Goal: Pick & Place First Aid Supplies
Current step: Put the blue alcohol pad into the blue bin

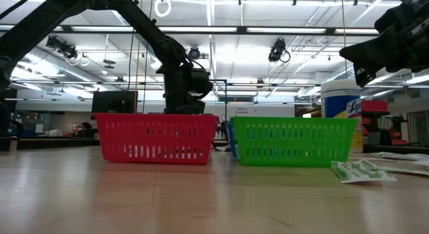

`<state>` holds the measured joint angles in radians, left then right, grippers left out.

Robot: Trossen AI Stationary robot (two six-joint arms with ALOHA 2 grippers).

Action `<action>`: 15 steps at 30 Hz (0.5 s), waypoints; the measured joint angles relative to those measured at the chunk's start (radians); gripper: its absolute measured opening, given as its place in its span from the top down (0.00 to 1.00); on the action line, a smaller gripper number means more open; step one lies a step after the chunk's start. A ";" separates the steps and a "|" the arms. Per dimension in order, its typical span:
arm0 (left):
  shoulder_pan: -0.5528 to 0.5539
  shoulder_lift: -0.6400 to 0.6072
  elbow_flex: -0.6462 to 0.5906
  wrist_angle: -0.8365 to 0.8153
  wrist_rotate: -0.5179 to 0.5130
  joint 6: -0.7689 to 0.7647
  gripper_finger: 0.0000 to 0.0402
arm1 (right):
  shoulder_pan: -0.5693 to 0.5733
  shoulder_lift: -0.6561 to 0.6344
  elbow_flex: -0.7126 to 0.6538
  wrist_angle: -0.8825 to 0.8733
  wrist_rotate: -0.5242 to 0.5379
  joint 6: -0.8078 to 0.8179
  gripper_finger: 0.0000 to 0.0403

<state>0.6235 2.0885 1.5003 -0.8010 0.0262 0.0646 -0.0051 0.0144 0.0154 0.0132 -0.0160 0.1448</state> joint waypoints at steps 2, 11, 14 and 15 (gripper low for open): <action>0.000 -0.001 0.014 -0.015 0.000 0.000 0.60 | 0.000 0.000 0.000 0.000 0.000 0.000 0.96; -0.035 -0.002 0.153 -0.131 -0.001 0.017 0.60 | 0.000 0.000 0.000 0.000 0.000 0.000 0.96; -0.062 -0.002 0.215 -0.160 -0.002 0.055 0.60 | 0.000 0.000 0.000 0.000 0.000 0.000 0.96; -0.072 -0.002 0.234 -0.167 -0.002 0.059 0.60 | 0.000 0.000 0.000 0.000 0.000 0.000 0.96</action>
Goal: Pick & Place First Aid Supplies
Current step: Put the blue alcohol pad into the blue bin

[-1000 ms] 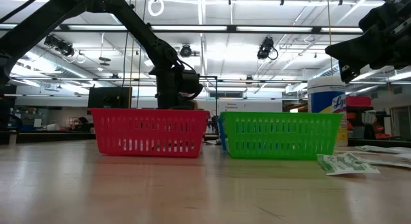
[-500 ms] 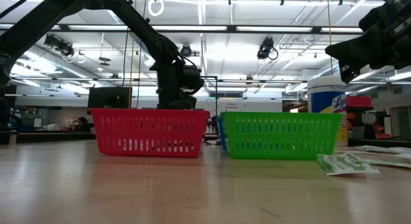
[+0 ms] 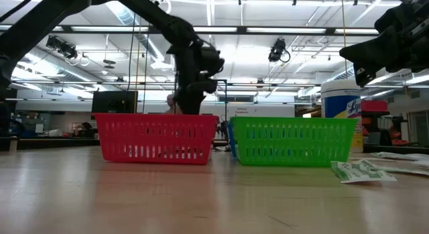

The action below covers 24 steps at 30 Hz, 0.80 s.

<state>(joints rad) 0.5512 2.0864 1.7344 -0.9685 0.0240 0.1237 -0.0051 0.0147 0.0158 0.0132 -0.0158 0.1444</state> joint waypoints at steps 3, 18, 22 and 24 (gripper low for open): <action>-0.032 -0.001 0.050 -0.002 0.000 0.001 0.60 | 0.000 0.000 0.000 0.000 0.000 0.000 0.96; -0.219 -0.001 0.146 0.055 0.001 0.004 0.60 | 0.000 0.000 0.000 0.000 0.000 0.000 0.96; -0.271 -0.001 0.146 0.083 0.000 0.003 0.60 | 0.000 0.000 0.000 0.000 0.000 0.000 0.96; -0.296 -0.001 0.146 0.098 0.000 0.003 0.60 | 0.000 0.000 0.000 0.000 0.000 0.000 0.96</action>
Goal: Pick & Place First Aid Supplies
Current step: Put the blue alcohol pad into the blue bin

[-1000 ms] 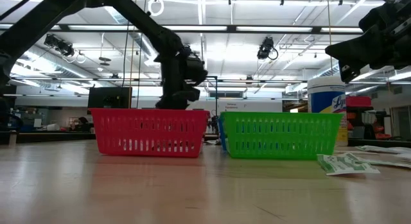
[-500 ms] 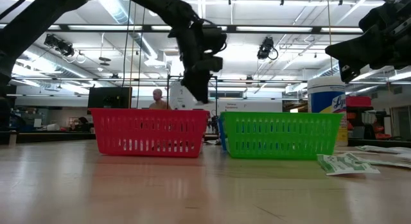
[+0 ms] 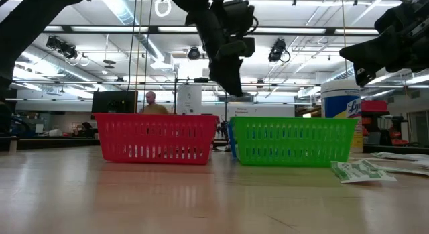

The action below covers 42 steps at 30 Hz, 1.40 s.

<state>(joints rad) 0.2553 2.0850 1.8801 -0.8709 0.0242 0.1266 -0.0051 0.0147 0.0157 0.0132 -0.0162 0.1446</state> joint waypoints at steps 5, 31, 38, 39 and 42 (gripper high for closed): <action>-0.052 0.000 0.000 0.017 0.000 -0.002 0.60 | 0.000 0.000 0.000 0.000 0.000 0.000 0.96; -0.106 0.000 0.000 0.088 0.025 0.000 0.39 | 0.000 0.000 0.000 0.000 0.000 0.000 0.96; -0.087 0.000 0.000 0.087 0.027 0.016 0.27 | 0.000 0.000 0.000 0.000 0.000 0.000 0.96; -0.080 0.000 0.000 0.087 0.027 0.016 0.27 | 0.000 0.000 0.000 0.000 0.000 0.000 0.96; -0.052 0.000 0.000 0.079 0.027 0.015 0.27 | 0.000 0.000 0.000 0.000 0.000 0.000 0.96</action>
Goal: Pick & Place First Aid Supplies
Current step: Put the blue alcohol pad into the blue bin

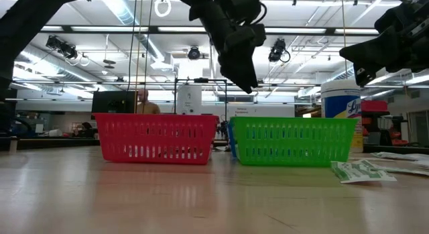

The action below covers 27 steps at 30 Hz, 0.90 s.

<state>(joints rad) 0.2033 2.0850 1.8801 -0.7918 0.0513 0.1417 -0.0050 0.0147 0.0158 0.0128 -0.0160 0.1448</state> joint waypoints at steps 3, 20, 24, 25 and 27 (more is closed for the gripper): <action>0.034 0.000 0.000 -0.021 -0.002 0.000 0.27 | 0.000 0.000 0.000 0.000 0.000 0.000 0.96; 0.295 0.000 0.000 -0.159 -0.066 -0.342 0.27 | 0.000 0.000 0.000 0.000 0.000 0.000 0.96; 0.344 0.000 0.000 -0.160 -0.131 -0.367 0.27 | 0.000 0.000 0.000 0.000 0.000 0.000 0.96; 0.355 0.000 0.000 -0.160 -0.138 -0.367 0.27 | 0.000 0.000 0.000 0.000 0.000 0.000 0.96; 0.378 0.000 0.000 -0.159 -0.140 -0.370 0.27 | 0.000 0.000 0.000 0.000 0.000 0.000 0.96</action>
<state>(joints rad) 0.5814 2.0850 1.8801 -0.9510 -0.0891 -0.2281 -0.0051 0.0145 0.0156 0.0128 -0.0158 0.1445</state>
